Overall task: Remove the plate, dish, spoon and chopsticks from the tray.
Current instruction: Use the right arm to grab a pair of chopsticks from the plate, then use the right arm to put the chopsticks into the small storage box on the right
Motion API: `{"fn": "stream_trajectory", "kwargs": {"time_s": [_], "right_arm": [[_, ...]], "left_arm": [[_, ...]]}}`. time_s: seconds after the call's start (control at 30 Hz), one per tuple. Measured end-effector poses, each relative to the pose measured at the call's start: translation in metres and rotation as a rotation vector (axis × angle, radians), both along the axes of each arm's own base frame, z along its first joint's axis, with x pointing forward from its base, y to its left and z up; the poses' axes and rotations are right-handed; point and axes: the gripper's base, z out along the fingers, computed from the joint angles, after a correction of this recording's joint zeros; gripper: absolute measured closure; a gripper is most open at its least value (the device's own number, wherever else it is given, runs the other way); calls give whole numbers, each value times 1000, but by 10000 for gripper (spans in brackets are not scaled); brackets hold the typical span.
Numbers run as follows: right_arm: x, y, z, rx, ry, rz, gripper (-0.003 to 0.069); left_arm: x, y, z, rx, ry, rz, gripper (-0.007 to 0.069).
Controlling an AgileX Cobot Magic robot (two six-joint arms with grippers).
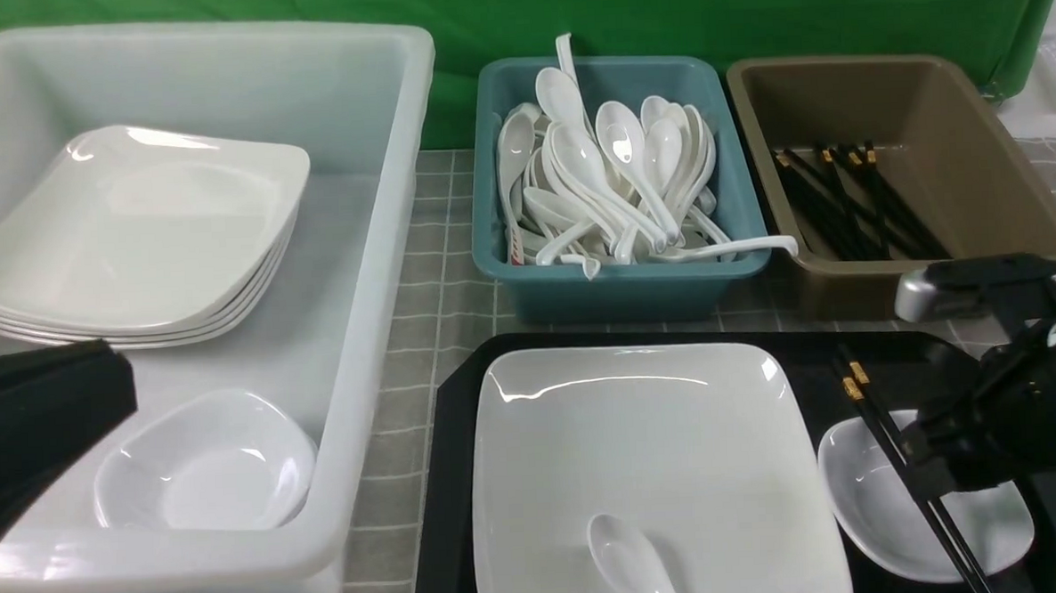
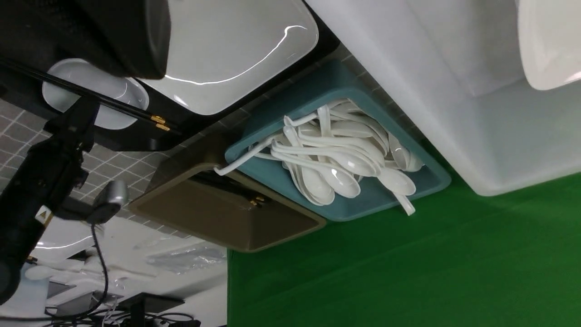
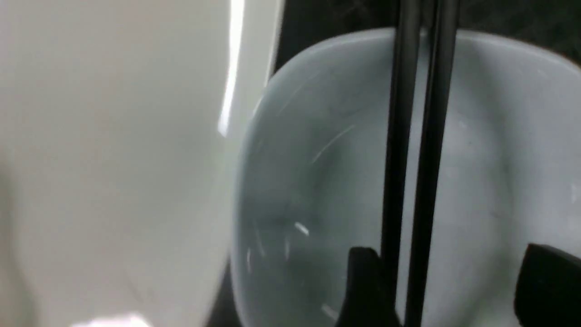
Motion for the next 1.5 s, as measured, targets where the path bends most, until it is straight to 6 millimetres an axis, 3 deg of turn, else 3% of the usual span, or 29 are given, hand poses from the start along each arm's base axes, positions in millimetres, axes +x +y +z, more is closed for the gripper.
{"fn": "stream_trajectory", "kwargs": {"time_s": [0.1,0.27,0.5,0.63,0.73,0.87,0.97,1.0,1.1,1.13,1.17,1.2,1.23,1.33,1.4,1.5], "right_arm": [[8,1,-12,-7,20,-1,202],[12,1,-26,-19,49,24,274],[13,1,-27,-27,46,75,509],[10,1,-25,-32,62,119,530],[5,6,-13,-34,55,186,530],[-9,31,28,0,-37,378,530],[-4,45,71,59,-223,347,530],[-3,45,74,62,-238,341,530],[38,37,126,120,-538,142,530],[42,35,127,122,-549,127,530],[64,27,143,135,-657,46,530],[69,26,142,135,-669,35,530],[92,20,151,143,-740,-20,530],[136,8,145,156,-789,-118,530],[163,-1,127,158,-767,-169,519],[188,-15,106,154,-714,-218,403]], "left_arm": [[0,0,-2,3,0,1,615],[1,0,-7,16,15,-1,615],[1,0,-7,18,15,-1,615],[1,0,-7,19,15,-1,615],[1,0,-6,16,10,2,615],[3,1,-2,-11,-29,22,615],[5,3,5,-55,-95,57,615],[5,3,5,-55,-95,57,615],[7,6,12,-99,-160,91,615],[7,6,12,-99,-160,91,615],[7,6,13,-101,-164,93,615],[7,6,13,-101,-163,93,615],[7,5,12,-97,-158,90,615],[6,5,10,-84,-137,80,615],[6,4,8,-76,-121,72,615],[5,3,6,-64,-99,60,615]]}}
